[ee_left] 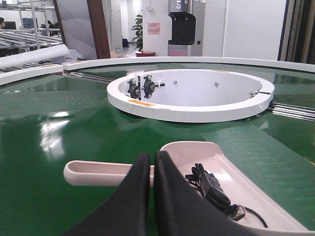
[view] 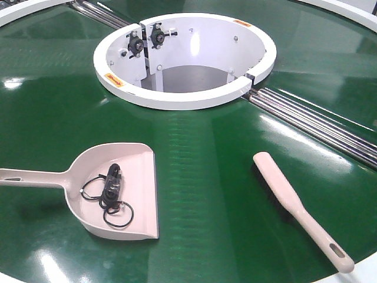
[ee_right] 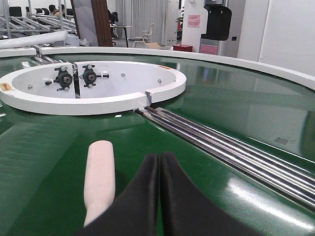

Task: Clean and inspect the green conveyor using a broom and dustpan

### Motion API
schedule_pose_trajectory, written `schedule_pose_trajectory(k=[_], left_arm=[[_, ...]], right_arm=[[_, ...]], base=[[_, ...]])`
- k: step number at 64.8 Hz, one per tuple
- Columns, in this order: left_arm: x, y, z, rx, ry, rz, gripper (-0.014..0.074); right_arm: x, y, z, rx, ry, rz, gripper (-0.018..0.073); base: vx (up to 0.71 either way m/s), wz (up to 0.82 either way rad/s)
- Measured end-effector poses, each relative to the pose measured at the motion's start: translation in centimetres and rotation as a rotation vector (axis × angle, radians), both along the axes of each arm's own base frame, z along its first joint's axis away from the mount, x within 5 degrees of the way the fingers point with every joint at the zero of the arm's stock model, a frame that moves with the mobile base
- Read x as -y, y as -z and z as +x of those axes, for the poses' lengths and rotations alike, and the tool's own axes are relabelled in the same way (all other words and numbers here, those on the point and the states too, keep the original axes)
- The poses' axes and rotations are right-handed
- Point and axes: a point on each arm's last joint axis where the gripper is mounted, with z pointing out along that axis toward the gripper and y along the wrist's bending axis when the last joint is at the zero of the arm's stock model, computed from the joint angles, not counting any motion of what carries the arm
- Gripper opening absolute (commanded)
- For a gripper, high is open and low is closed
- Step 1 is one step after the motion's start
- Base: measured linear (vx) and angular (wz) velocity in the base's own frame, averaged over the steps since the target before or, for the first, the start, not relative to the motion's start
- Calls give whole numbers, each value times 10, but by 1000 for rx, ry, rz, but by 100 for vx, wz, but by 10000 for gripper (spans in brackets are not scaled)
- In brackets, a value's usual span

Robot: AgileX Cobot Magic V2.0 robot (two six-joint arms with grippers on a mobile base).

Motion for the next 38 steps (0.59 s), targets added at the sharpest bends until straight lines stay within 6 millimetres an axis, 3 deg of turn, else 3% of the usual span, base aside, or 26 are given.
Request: schedule_pose_trajectory(k=[38], left_arm=[[0, 0, 0, 0, 0, 0, -6]], right_arm=[[0, 0, 0, -1, 0, 0, -9]], base=[[0, 0]])
